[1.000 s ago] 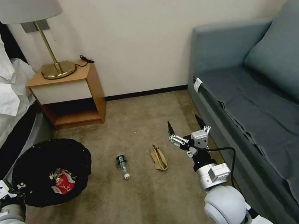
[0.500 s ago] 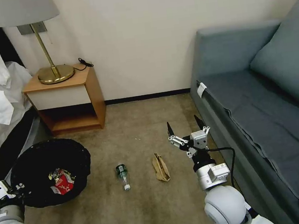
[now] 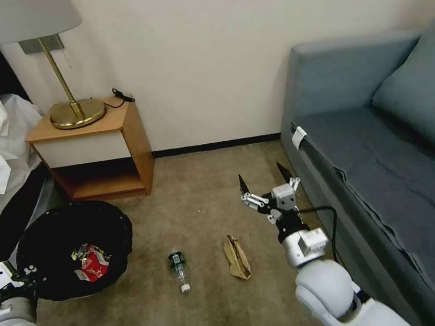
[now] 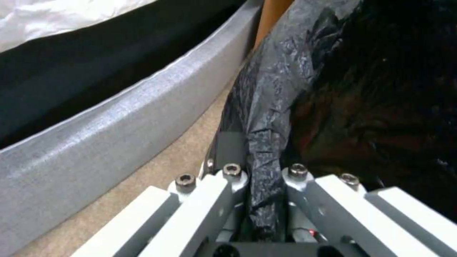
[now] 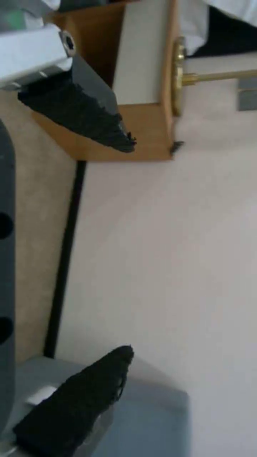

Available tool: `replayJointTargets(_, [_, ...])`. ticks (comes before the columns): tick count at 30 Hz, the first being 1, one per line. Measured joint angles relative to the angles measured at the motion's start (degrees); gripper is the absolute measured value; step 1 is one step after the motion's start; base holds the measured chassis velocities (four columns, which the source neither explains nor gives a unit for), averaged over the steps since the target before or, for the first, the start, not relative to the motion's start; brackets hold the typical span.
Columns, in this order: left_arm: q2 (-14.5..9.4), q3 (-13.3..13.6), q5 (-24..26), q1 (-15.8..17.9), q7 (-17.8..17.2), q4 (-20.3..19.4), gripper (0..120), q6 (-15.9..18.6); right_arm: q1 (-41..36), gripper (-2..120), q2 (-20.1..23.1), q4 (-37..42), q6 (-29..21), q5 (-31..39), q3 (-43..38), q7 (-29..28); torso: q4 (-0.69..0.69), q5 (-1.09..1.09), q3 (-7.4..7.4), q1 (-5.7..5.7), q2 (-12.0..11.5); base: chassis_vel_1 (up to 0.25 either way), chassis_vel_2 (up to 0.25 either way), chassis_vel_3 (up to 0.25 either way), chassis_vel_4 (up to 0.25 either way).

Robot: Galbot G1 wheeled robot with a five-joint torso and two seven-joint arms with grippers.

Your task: Pick up the trash bin, then pick up the garbage on the floor and place it into the trash bin.

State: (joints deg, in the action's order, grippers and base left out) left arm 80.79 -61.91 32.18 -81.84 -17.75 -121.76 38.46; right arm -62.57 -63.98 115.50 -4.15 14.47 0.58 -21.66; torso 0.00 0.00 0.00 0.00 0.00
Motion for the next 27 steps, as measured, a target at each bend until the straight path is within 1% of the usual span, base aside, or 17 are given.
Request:
replayJointTargets(1, [0.0, 0.1, 0.0, 0.0, 0.0, 0.1, 2, 0.0, 1.9, 100, 0.8, -0.9, -1.5, 2.6, 1.4, -0.5, 0.00, 0.00, 0.00, 0.00, 0.0, 0.000, 0.000, 0.000, 0.000])
replayJointTargets(2, [0.0, 0.1, 0.0, 0.0, 0.0, 0.1, 2, 0.0, 1.9, 100, 0.8, -0.9, -1.5, 2.6, 1.4, -0.5, 0.00, 0.00, 0.00, 0.00, 0.0, 0.000, 0.000, 0.000, 0.000])
replayJointTargets(3, [0.1, 0.1, 0.0, 0.0, 0.0, 0.1, 2, 0.0, 3.6, 100, 1.6, -1.8, -2.8, 5.5, 2.9, -1.0, 0.00, 0.00, 0.00, 0.00, 0.0, 0.000, 0.000, 0.000, 0.000])
replayJointTargets(6, [0.3, 0.1, -0.1, 0.0, 0.1, 0.3, 2, 0.0, 9.6, 100, 3.2, -3.9, -9.0, 15.3, 7.6, -3.9, 0.00, 0.00, 0.00, 0.00, 0.0, 0.000, 0.000, 0.000, 0.000])
replayJointTargets(7, [0.3, 0.1, -0.1, 0.0, 0.1, 0.3, 2, 0.0, 9.6, 100, 3.2, -3.9, -9.0, 15.3, 7.6, -3.9, 0.00, 0.00, 0.00, 0.00, 0.0, 0.000, 0.000, 0.000, 0.000])
replayJointTargets(9, [0.4, 0.0, -0.1, 0.0, 0.2, 0.3, 2, 0.0, 13.3, 100, 3.5, -4.9, -13.9, 21.1, 9.8, -5.0, 0.00, 0.01, 0.00, 0.00, 0.0, 0.000, 0.000, 0.000, 0.000])
replayJointTargets(11, [0.5, 0.0, -0.1, 0.0, 0.2, 0.2, 2, -0.1, 17.4, 100, 3.4, -5.8, -19.8, 30.9, 12.0, -6.5, 0.00, -0.01, 0.00, 0.00, 0.0, 0.000, 0.000, 0.000, 0.000])
replayJointTargets(12, [0.5, 0.0, -0.1, 0.0, 0.2, 0.2, 2, -0.1, 17.4, 100, 3.4, -5.8, -19.8, 30.9, 12.0, -6.5, 0.00, -0.01, 0.00, 0.00, 0.0, 0.000, 0.000, 0.000, 0.000])
replayJointTargets(14, [0.7, 0.0, -0.2, 0.0, 0.2, 0.0, 2, -0.1, 21.2, 100, 3.0, -7.8, -23.9, 36.7, 14.0, -7.4, 0.01, 0.00, 0.00, 0.00, 0.0, 0.000, 0.000, 0.000, 0.000])
replayJointTargets(16, [0.8, 0.0, -0.2, -0.1, 0.2, -0.1, 2, -0.1, 24.3, 100, 2.3, -11.2, -25.3, 38.5, 16.7, -7.6, 0.01, -0.01, 0.00, 0.00, 0.0, 0.000, 0.000, 0.000, 0.000])
replayJointTargets(17, [0.8, 0.0, -0.2, -0.1, 0.2, -0.1, 2, -0.1, 24.3, 100, 2.3, -11.2, -25.3, 38.5, 16.7, -7.6, 0.01, -0.01, 0.00, 0.00, 0.0, 0.000, 0.000, 0.000, 0.000])
replayJointTargets(22, [0.9, -0.5, -0.2, -0.3, 0.3, 0.0, 2, -0.3, 29.6, 100, -1.0, -22.7, -28.6, 41.1, 23.1, -7.2, 0.00, 0.00, 0.00, 0.00, 0.0, 0.000, 0.000, 0.000, 0.000])
replayJointTargets(23, [0.9, -0.5, -0.2, -0.3, 0.3, 0.0, 2, -0.3, 29.6, 100, -1.0, -22.7, -28.6, 41.1, 23.1, -7.2, 0.00, 0.00, 0.00, 0.00, 0.0, 0.000, 0.000, 0.000, 0.000])
replayJointTargets(25, [0.9, -0.6, -0.2, -0.3, 0.4, 0.2, 2, -0.3, 31.0, 100, -2.0, -26.9, -29.4, 40.9, 25.7, -6.3, 0.00, -0.01, 0.01, 0.01, 0.0, 0.000, 0.000, 0.000, 0.000])
replayJointTargets(27, [0.9, -0.7, -0.2, -0.3, 0.4, 0.5, 2, -0.4, 31.8, 100, -2.6, -29.4, -30.3, 40.9, 27.7, -5.4, 0.00, 0.00, 0.00, 0.00, 0.0, 0.000, 0.000, 0.000, 0.000])
